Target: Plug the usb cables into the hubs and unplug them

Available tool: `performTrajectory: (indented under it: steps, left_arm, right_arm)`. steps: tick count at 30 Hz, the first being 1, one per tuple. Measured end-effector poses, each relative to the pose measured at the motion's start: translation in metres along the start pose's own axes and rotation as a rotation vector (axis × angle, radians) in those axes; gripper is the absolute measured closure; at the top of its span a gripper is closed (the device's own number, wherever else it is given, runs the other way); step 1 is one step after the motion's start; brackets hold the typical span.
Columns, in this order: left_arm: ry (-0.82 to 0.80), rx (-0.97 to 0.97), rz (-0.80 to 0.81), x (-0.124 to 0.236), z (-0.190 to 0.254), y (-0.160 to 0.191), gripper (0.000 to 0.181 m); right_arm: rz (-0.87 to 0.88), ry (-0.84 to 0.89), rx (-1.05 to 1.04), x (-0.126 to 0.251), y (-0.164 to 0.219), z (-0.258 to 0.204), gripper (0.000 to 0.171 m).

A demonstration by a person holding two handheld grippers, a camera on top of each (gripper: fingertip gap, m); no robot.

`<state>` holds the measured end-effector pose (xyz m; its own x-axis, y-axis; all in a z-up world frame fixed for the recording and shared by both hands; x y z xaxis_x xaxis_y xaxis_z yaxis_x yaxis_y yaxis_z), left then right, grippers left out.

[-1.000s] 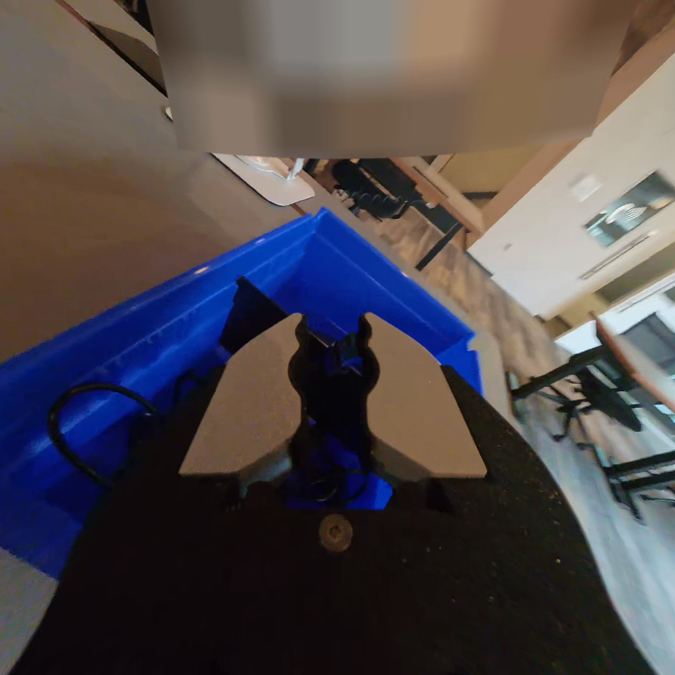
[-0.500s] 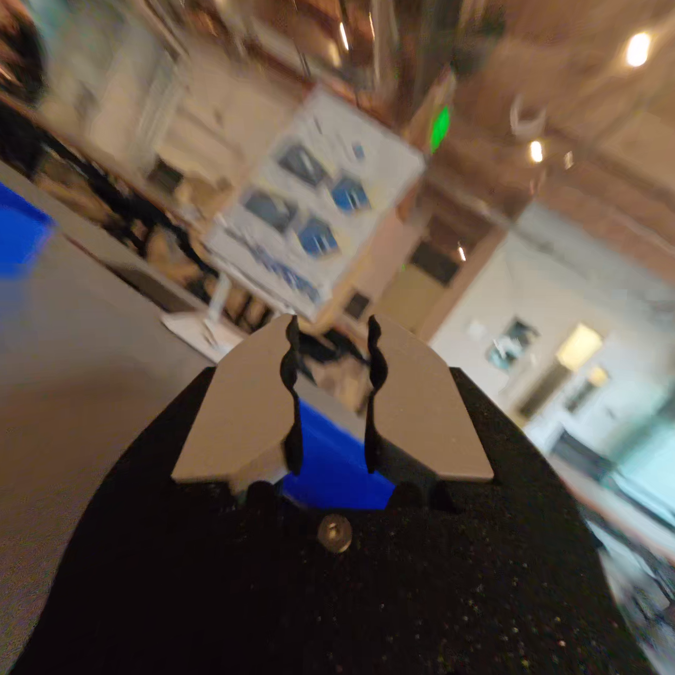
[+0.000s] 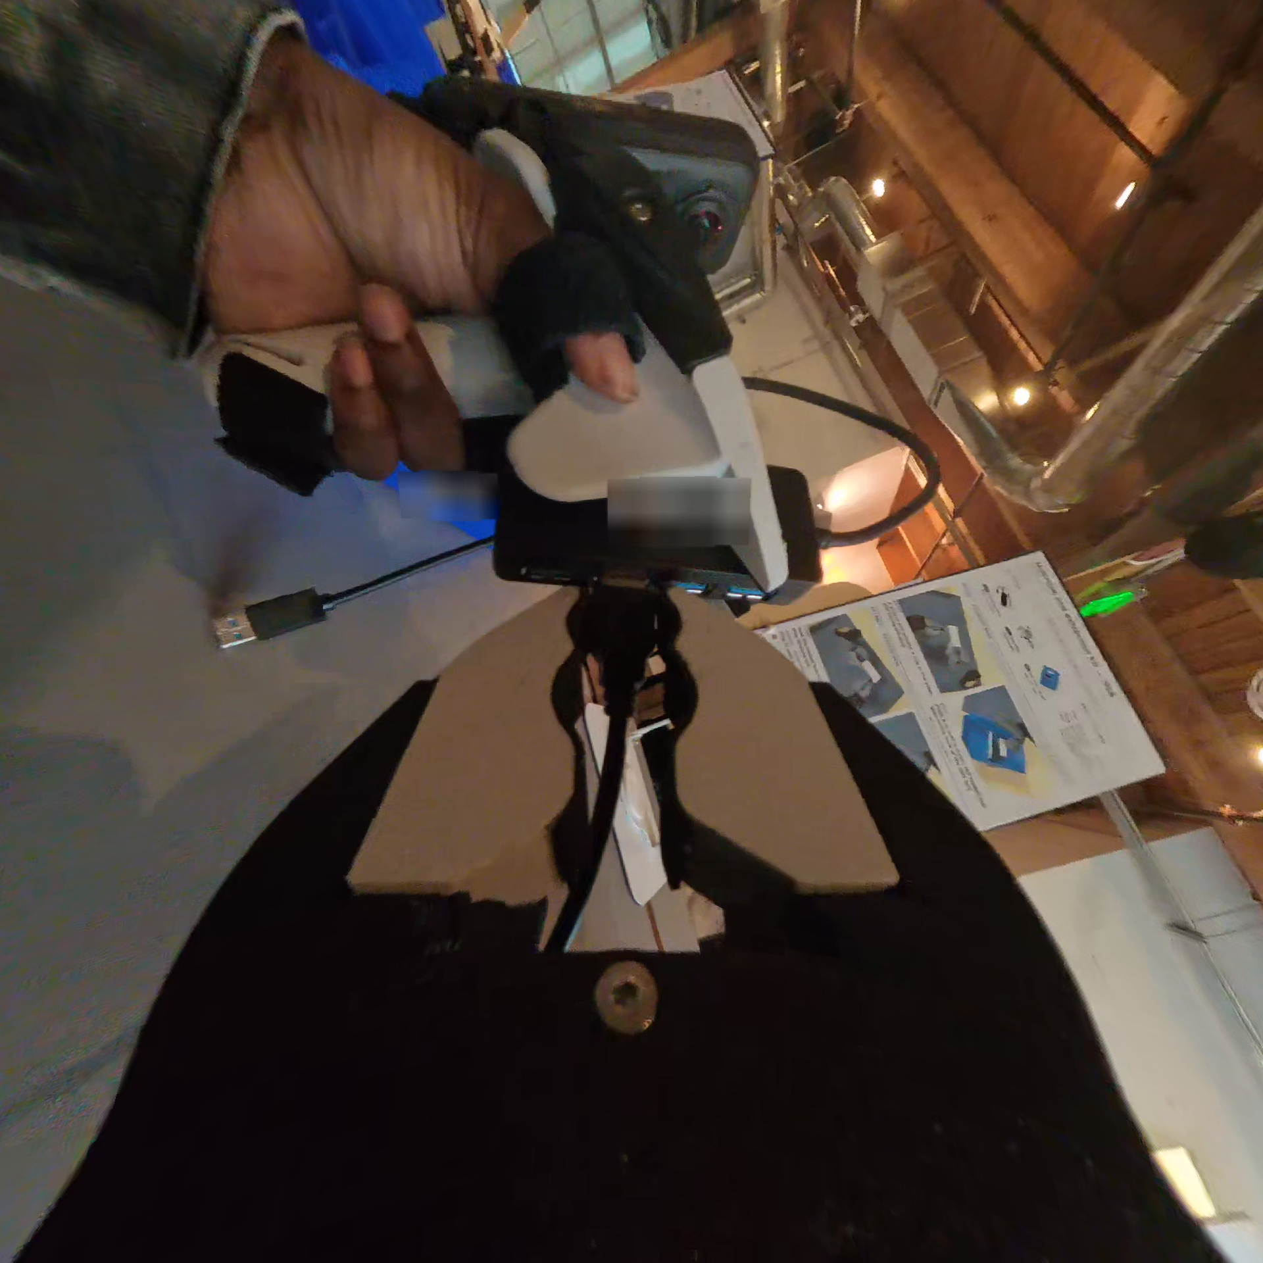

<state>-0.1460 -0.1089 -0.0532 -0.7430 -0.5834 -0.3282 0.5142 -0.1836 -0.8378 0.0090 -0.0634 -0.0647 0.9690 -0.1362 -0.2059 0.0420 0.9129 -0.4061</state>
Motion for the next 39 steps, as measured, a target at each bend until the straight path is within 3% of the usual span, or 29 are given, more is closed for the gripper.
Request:
performTrajectory:
  steps: [7, 10, 12, 16, 28, 30, 31, 32, 36, 39]
  left_arm:
    - [0.052, 0.015, -0.033, -0.004, -0.001, 0.003, 0.159]
    - [0.071, 0.039, -0.149, -0.010, 0.000, 0.007, 0.130]
    - [0.069, -0.002, -0.212, -0.014, 0.002, 0.011, 0.147]
    - [0.137, -0.020, -0.203, -0.013, 0.010, 0.008, 0.155]
    - [0.142, -0.066, -0.281, -0.004, 0.014, 0.002, 0.161]
    - [0.026, -0.093, -0.054, 0.042, 0.011, -0.026, 0.164]
    - [-0.014, -0.131, 0.061, 0.074, 0.015, -0.039, 0.166]
    - [-0.067, -0.182, 0.064, 0.087, 0.021, -0.043, 0.165]
    - [0.040, -0.185, -0.108, 0.038, 0.025, -0.029, 0.163]
    - [0.065, -0.132, -0.101, 0.029, 0.015, -0.021, 0.163]
  right_arm:
    - [0.007, -0.015, 0.022, 0.006, 0.003, 0.003, 0.155]
    - [-0.006, -0.008, 0.015, 0.005, 0.004, 0.005, 0.155]
    - [0.001, 0.001, 0.004, 0.006, 0.003, 0.006, 0.155]
    - [0.079, -0.026, -0.037, 0.011, -0.003, 0.014, 0.154]
    - [0.067, -0.106, 0.004, 0.016, -0.001, 0.021, 0.155]
    - [-0.021, -0.015, -0.032, 0.033, 0.024, 0.053, 0.155]
    - [0.013, 0.021, -0.160, 0.041, 0.034, 0.072, 0.155]
    - [0.072, 0.046, -0.240, 0.045, 0.035, 0.084, 0.155]
    - [0.040, 0.040, -0.101, 0.032, 0.020, 0.072, 0.155]
    - [0.047, 0.077, -0.110, 0.039, 0.021, 0.076, 0.155]
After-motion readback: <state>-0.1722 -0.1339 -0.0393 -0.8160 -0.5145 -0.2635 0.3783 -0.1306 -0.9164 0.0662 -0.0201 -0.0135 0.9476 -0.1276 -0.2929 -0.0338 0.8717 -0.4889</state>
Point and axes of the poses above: each gripper's, where its closed fingertips meet, x back along the fingers, y out of its underside, z = x × y across the jaws, the point moved 10 cm from there along x, back along the fingers, and after that the axes turned 11 degrees about y, right-handed, at the moved point
